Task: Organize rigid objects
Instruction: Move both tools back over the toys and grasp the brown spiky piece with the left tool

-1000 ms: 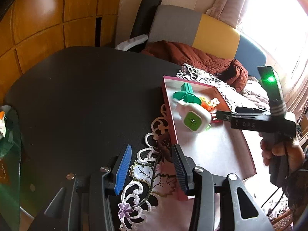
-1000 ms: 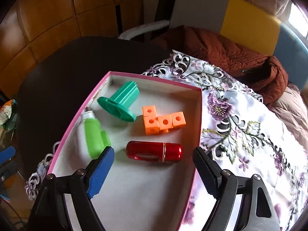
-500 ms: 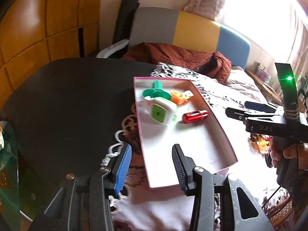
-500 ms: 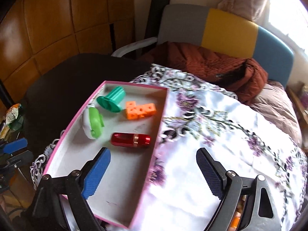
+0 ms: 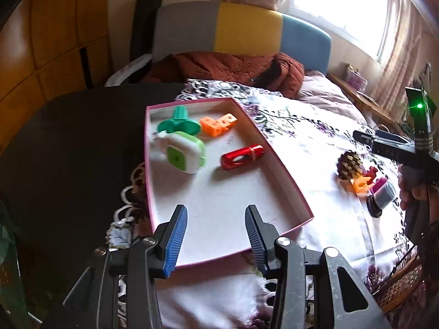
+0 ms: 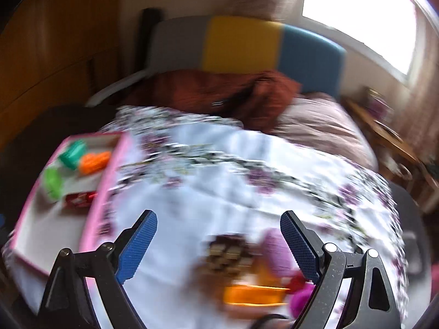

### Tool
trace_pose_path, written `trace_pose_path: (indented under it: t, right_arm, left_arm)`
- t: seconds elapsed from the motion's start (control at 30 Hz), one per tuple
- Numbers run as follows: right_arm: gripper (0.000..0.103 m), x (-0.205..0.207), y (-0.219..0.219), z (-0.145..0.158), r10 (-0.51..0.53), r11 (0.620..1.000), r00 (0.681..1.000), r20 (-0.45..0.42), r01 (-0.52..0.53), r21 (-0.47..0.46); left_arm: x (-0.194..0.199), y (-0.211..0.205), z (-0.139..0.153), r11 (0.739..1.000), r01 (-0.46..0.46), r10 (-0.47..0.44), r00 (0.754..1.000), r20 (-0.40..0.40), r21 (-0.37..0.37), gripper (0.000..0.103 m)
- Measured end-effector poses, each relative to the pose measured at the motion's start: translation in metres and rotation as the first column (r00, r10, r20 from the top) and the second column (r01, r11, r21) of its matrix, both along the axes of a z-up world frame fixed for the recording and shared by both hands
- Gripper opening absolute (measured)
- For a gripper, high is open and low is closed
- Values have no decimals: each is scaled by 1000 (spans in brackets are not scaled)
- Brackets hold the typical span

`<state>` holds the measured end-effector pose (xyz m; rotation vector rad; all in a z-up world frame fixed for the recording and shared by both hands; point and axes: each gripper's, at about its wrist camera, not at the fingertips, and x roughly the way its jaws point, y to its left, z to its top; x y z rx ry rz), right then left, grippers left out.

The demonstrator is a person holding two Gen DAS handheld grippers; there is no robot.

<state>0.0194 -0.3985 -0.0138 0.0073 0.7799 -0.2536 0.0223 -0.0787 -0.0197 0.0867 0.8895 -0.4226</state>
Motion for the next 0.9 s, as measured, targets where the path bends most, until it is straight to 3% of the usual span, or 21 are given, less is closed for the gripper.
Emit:
trace_pose_path:
  t: [0.1,0.17,0.23,0.3,0.57,0.6,0.67,0.8,0.9]
  right_arm:
    - [98,-13,-44,0,-170,985,984,48,168,51]
    - [98,-23,-74,5,-304,949,950,76,294,118]
    - [99,-35,-97,9,-396,905,912,106,368,211]
    - [99,-45,-111,11,-463,870,879,111,428,244]
    - [101,-64,-130,14,-548,806,828,118,485,339]
    - [101,-65,-134,12,-554,796,826,109,487,360]
    - [101,-67,-136,9,-561,782,822,96,489,386]
    - [101,-68,-141,6,-570,763,817,83,489,423]
    - [101,-69,-143,6,-570,760,817,85,485,434]
  left_arm:
    - [-1,-13,1,1000,30,-30,1000,-2,5,44]
    - [-2,-27,1,998,66,-66,998,-6,0,44]
    - [-2,-45,1,994,111,-111,994,-12,-7,44]
    - [-1,-65,1,987,160,-161,987,-24,-25,44]
    - [2,-149,-16,940,334,-339,936,-95,-66,46]
    - [5,-161,-20,934,348,-355,928,-116,-78,48]
    - [10,-177,-25,928,360,-371,918,-143,-95,65]
    - [23,-215,-31,910,387,-408,898,-164,-147,70]
    - [31,-242,-35,897,412,-436,885,-164,-160,80]
